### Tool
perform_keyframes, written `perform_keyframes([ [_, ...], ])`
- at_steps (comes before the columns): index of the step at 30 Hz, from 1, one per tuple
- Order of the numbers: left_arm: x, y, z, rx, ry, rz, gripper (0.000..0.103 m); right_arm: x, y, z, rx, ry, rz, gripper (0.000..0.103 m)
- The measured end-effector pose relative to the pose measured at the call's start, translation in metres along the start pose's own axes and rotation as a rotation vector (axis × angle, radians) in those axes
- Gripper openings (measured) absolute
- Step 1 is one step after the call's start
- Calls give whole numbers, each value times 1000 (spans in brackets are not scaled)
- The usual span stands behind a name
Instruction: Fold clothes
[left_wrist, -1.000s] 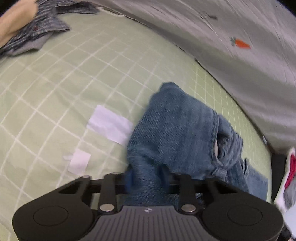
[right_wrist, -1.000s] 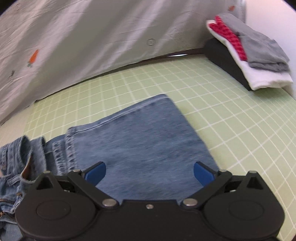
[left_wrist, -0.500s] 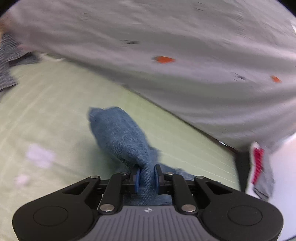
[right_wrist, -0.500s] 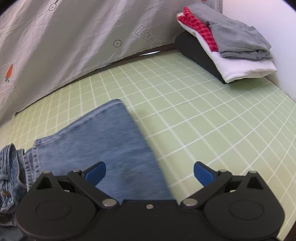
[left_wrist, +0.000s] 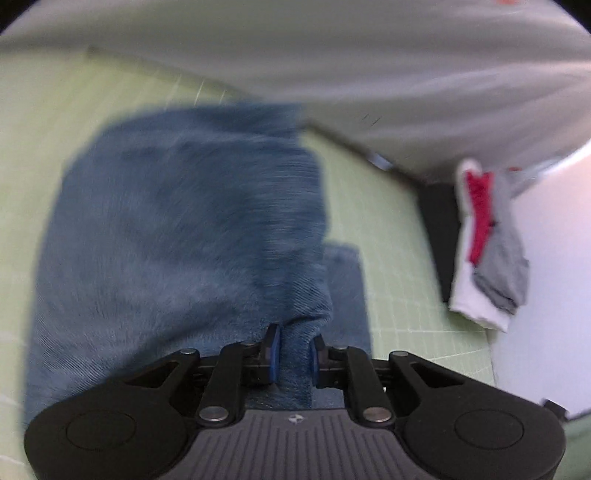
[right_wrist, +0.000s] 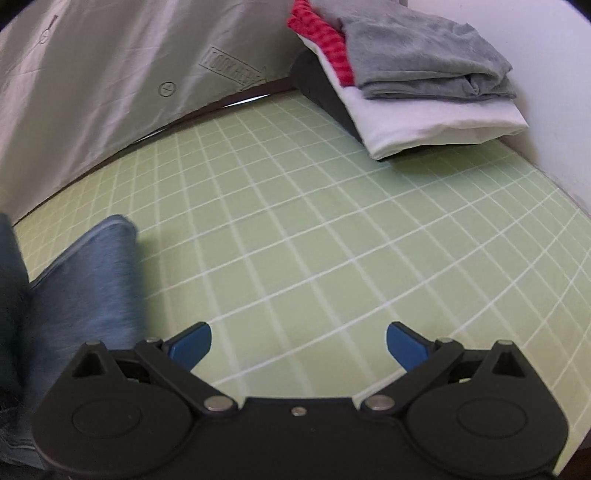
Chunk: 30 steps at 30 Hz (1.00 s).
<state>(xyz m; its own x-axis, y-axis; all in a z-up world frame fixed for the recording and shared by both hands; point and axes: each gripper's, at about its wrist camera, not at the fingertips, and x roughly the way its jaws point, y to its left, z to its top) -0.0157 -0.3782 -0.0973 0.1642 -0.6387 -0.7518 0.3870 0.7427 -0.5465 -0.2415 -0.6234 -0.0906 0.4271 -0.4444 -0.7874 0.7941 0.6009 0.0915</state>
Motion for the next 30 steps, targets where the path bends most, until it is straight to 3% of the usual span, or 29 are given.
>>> perform_keyframes([
  [3, 20, -7, 2, -27, 27, 45, 19, 6, -16, 10, -18, -3, 13, 102],
  [5, 24, -13, 2, -33, 21, 67, 27, 11, -23, 15, -33, 1, 24, 102],
  [7, 22, -11, 0, -87, 3, -1, 47, 16, -28, 20, -35, 13, 42, 102],
  [8, 19, -11, -1, -116, -4, -42, 64, 16, -26, 22, -35, 18, 61, 102],
  [9, 15, -11, -2, -142, -5, -79, 74, 16, -24, 24, -35, 22, 80, 102],
  [11, 7, -12, -3, -188, -7, -141, 75, 16, -20, 28, -34, 31, 117, 102],
  [15, -25, -4, -4, -218, -40, -139, 75, 13, -4, 36, -18, 39, 231, 102],
  [19, -69, 23, 0, -265, -125, -113, 80, 10, 28, 43, 16, 46, 470, 102],
  [23, -95, 71, 3, -328, -197, -21, 83, 18, 74, 46, -21, 81, 717, 101],
  [26, -88, 99, 5, -392, -165, 28, 83, 33, 111, 42, -66, 155, 759, 89],
  [28, -83, 112, 6, -408, -145, 35, 83, 44, 123, 37, -22, 212, 777, 79],
  [30, -82, 123, 3, -413, -141, 43, 83, 56, 132, 29, 32, 268, 788, 77],
])
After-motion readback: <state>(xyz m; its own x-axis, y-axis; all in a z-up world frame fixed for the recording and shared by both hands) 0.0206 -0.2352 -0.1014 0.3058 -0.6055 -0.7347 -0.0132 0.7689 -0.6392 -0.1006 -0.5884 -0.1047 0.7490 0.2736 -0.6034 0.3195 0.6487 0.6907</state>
